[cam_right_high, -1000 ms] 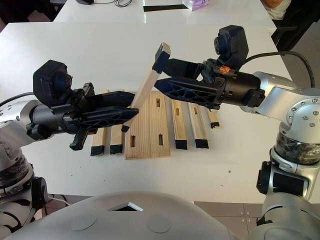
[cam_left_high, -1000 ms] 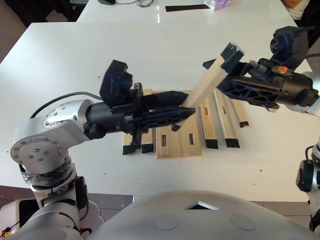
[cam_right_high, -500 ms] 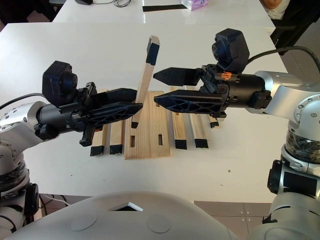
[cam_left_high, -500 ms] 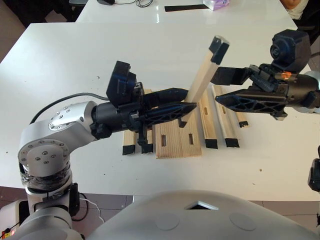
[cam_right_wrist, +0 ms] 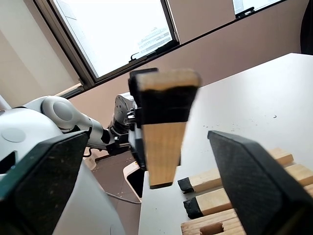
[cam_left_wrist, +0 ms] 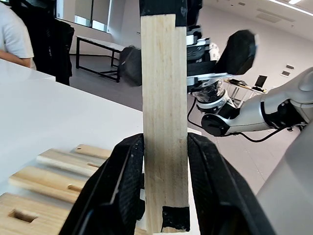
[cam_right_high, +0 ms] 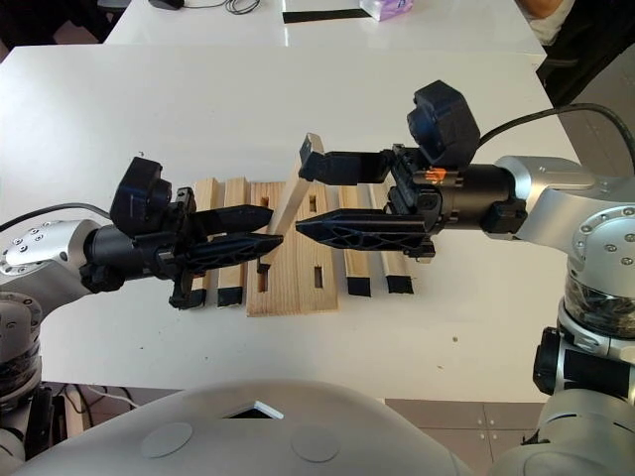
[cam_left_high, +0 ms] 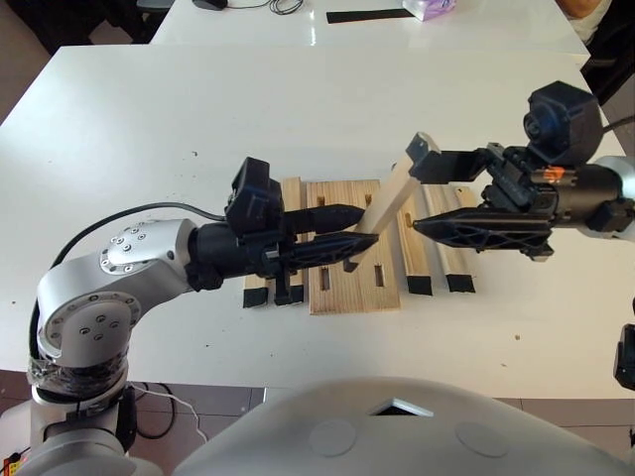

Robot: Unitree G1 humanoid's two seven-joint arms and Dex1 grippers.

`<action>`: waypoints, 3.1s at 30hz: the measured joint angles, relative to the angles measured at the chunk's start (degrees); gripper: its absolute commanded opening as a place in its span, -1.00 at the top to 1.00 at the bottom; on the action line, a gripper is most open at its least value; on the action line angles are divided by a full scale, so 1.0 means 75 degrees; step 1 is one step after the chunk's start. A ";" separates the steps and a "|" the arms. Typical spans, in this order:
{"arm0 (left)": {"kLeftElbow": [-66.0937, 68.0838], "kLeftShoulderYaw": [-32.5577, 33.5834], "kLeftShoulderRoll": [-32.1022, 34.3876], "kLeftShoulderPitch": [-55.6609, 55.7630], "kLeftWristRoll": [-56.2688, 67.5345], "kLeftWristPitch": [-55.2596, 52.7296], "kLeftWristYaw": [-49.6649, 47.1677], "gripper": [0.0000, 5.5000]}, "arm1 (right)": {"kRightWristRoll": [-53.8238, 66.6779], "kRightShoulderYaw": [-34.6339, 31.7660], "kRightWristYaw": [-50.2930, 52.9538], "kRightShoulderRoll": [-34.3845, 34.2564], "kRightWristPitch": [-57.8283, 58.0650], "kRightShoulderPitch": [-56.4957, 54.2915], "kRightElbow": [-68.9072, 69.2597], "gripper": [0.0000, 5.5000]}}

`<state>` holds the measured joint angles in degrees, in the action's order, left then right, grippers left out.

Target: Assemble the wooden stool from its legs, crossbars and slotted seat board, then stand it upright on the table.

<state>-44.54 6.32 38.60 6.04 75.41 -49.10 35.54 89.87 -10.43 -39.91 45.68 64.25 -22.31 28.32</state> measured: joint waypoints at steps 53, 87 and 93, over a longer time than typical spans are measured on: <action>0.1802 0.0573 0.0686 -0.0147 -0.0566 0.0305 -0.1168 -0.02 | -0.7033 0.0908 -0.2282 0.1574 -0.4827 0.1210 -0.1069 0.53; 0.1512 0.0648 0.0162 -0.0300 -0.0905 0.0310 -0.1370 -0.02 | -0.9222 0.1571 -0.4459 0.0697 -0.9239 0.1878 -0.4777 0.53; 0.1433 0.0652 0.0160 -0.0303 -0.0888 0.0305 -0.1384 -0.02 | -0.9155 0.1646 -0.4723 0.0841 -0.8998 0.1687 -0.4801 0.53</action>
<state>-33.79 11.21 39.80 3.77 68.75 -46.81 25.16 21.21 1.92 -75.33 51.99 -3.24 -9.65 -7.69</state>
